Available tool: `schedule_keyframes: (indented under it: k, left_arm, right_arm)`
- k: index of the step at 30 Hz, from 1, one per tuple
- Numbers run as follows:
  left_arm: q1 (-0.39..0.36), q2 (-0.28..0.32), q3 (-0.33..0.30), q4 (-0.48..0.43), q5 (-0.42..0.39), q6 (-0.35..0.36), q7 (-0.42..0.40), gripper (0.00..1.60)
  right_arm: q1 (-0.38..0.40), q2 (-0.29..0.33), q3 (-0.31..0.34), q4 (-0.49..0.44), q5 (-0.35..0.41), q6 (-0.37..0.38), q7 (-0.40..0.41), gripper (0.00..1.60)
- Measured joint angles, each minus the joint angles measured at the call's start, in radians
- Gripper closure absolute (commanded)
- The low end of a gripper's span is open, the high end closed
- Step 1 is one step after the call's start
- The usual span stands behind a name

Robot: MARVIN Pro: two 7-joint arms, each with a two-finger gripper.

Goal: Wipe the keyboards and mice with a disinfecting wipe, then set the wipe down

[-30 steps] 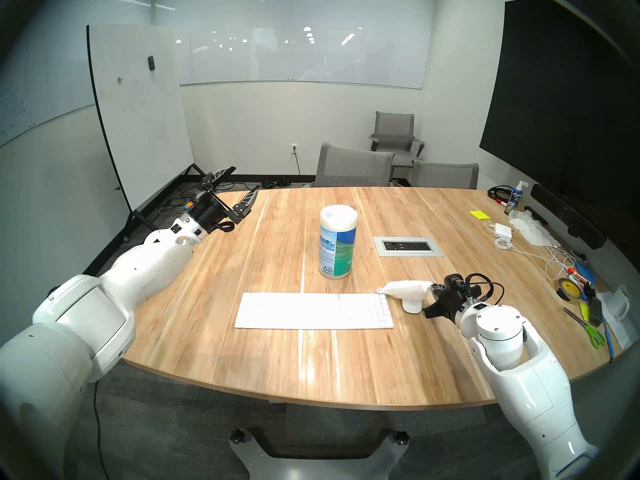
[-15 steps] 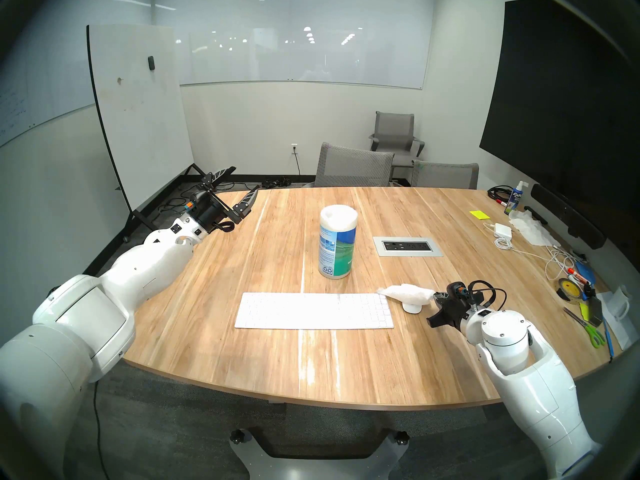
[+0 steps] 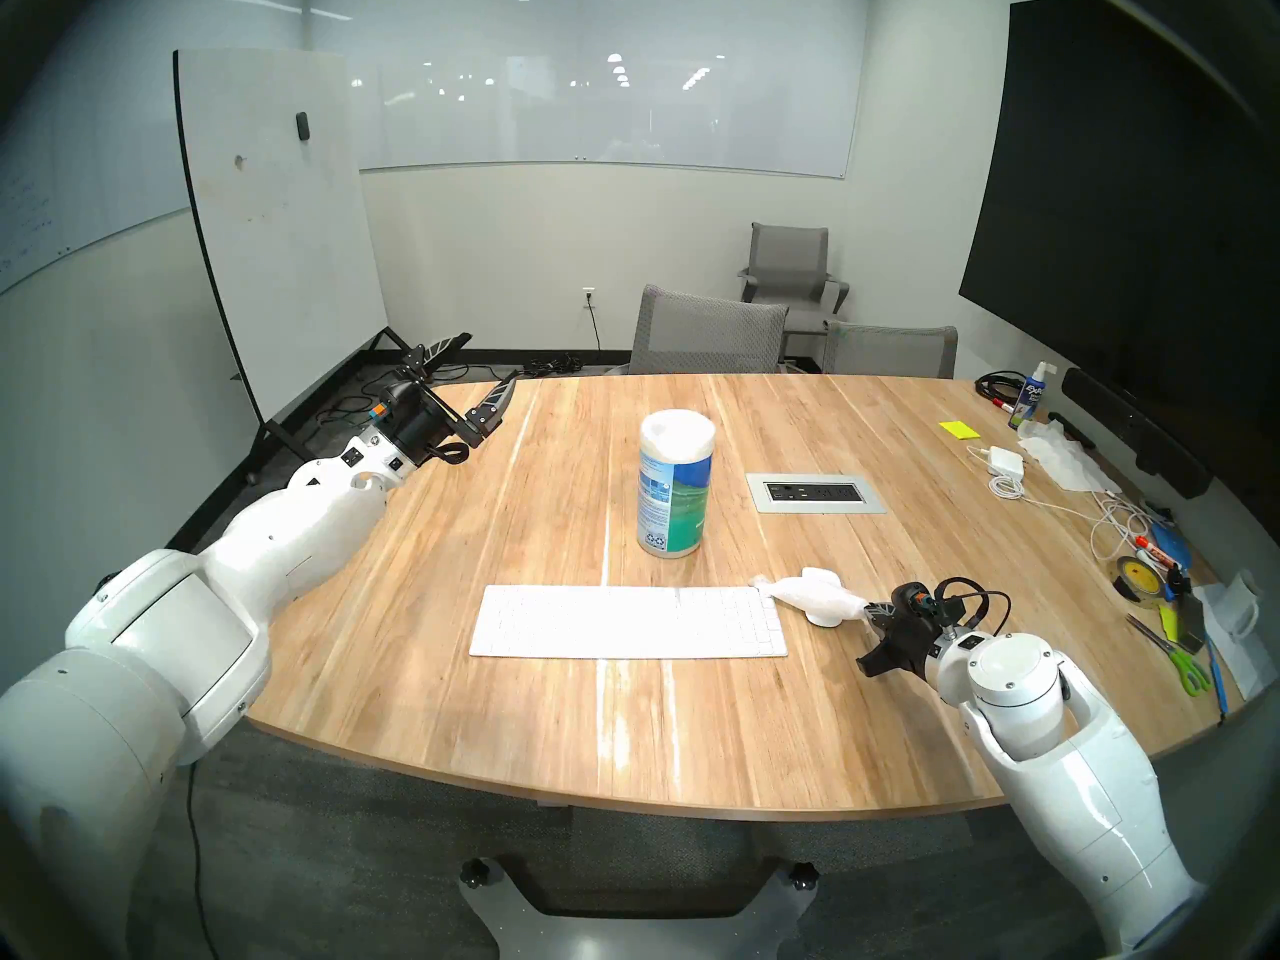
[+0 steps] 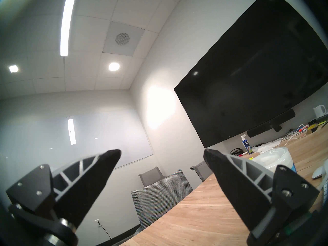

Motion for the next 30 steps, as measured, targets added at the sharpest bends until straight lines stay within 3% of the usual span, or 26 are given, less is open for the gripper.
schedule_keyframes:
  k: [16, 30]
  left_arm:
    - [0.0, 0.0, -0.001, 0.0, 0.001, 0.0, 0.0, 0.0]
    - [0.0, 0.0, -0.002, 0.0, 0.002, 0.0, 0.0, 0.0]
  right_arm:
    - [0.017, -0.006, -0.025, 0.007, -0.025, 0.0, 0.037, 1.6]
    - [-0.086, 0.014, 0.075, -0.068, 0.003, -0.009, 0.05, 1.6]
